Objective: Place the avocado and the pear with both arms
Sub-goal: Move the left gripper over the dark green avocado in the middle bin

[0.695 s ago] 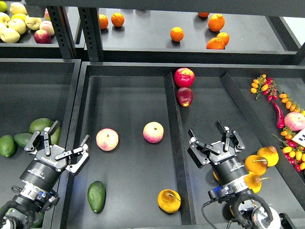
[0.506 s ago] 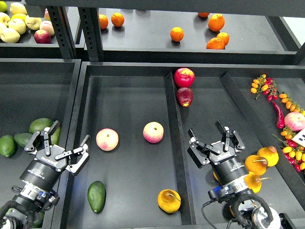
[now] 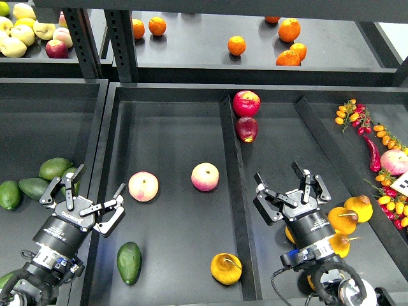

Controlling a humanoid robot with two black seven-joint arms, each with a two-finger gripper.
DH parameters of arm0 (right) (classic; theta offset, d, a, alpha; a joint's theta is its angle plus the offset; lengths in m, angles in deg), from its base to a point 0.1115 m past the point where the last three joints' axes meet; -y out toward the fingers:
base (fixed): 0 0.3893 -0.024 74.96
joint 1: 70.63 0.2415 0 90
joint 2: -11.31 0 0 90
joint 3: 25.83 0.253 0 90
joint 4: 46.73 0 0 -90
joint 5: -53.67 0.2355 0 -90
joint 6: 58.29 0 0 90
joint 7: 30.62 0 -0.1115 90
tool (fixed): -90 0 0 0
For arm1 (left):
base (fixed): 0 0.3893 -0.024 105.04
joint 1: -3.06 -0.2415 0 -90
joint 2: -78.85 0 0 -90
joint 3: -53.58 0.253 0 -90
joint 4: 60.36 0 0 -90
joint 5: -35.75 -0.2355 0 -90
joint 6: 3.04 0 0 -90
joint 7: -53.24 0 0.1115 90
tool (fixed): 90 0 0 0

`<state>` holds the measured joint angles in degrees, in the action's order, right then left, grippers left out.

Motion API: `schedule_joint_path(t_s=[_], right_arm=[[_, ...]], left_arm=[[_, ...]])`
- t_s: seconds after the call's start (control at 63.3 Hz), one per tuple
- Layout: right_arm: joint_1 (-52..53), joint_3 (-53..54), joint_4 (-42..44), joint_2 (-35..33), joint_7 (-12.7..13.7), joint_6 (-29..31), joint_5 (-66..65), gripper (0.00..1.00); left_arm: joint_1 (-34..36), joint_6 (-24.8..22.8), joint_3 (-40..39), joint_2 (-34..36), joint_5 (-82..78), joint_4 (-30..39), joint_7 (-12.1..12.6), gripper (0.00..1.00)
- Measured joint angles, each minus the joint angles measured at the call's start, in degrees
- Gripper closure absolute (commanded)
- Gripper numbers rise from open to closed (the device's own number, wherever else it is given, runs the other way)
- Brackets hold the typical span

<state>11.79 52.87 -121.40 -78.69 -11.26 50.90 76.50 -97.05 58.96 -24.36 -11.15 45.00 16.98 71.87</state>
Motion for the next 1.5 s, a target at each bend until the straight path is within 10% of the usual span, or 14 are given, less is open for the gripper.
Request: schedule_joint_path(t_s=[0.632, 0.885, 1.501], right_arm=[[-0.8, 0.1, 0.0, 0.0, 0.0, 0.1, -0.1, 0.0], [-0.7, 0.2, -0.1, 0.0, -0.1, 0.1, -0.5, 0.0], [0.1, 3.9, -0.6, 0.0, -0.1, -3.8, -0.6, 0.0]], left_arm=[[1.5, 0.0, 2.6, 0.0, -2.7, -3.1, 1.0, 0.01], [8.9, 0.0, 4.0, 0.6, -13.4, -5.3, 8.4, 0.01], [37.8, 0.0, 35.3, 28.1, -21.9, -6.0, 9.4, 0.01]])
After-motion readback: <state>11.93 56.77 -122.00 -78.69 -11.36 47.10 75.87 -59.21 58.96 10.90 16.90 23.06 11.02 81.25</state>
